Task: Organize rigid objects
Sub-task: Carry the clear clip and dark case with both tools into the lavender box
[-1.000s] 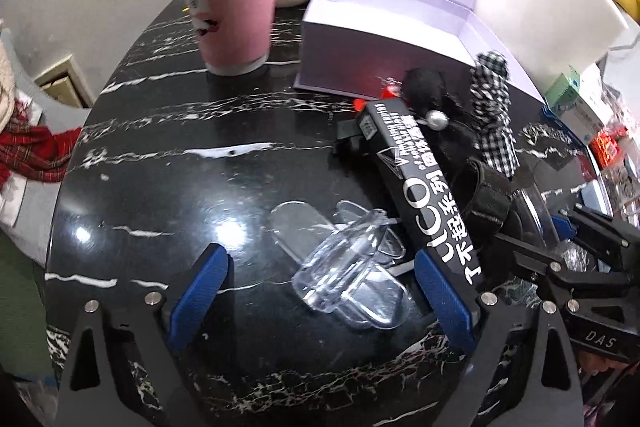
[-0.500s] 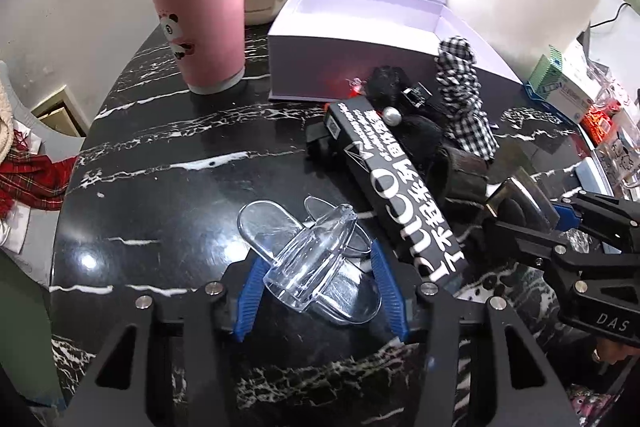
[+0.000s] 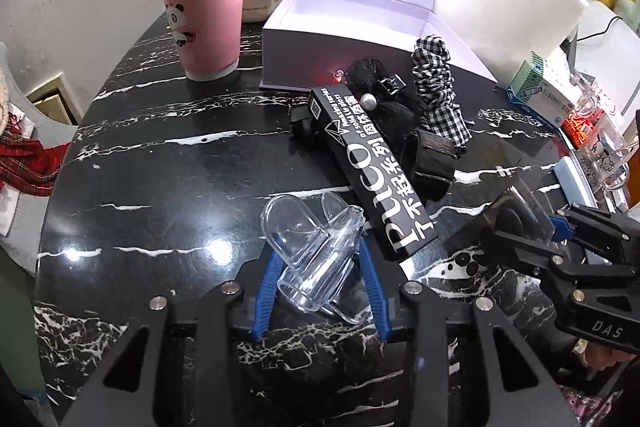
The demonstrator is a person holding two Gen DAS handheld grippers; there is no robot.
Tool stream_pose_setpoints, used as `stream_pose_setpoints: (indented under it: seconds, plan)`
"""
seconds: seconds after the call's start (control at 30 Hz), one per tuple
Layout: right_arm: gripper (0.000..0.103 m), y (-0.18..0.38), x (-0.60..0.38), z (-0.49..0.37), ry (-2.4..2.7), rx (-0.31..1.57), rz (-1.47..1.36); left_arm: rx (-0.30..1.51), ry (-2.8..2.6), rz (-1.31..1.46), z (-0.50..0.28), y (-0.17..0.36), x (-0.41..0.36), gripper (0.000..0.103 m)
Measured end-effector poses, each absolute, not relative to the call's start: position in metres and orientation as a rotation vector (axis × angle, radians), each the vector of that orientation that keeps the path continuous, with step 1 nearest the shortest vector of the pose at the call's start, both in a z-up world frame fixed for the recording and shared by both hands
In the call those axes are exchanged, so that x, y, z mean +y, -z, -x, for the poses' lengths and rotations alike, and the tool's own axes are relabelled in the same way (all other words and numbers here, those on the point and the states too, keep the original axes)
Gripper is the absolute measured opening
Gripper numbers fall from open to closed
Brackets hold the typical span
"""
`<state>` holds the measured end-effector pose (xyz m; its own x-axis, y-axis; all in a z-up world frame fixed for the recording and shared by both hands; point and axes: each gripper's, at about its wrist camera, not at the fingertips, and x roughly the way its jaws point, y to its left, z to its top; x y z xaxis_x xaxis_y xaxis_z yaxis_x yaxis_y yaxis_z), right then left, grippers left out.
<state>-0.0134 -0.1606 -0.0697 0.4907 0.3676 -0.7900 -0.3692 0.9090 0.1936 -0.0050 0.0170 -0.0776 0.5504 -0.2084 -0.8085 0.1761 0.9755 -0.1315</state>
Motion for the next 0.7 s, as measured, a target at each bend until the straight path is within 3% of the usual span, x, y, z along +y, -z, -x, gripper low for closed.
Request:
stream_pose_setpoints:
  seconds: [0.27,0.7]
  plan:
    - [0.039,0.070,-0.167,0.023,-0.438,0.955,0.002,0.899,0.230,-0.080,0.010,0.081,-0.002,0.044]
    - [0.039,0.067,-0.176,0.027,-0.441,0.930,-0.016,0.866,0.224,-0.034,0.025,0.062,0.005,0.034]
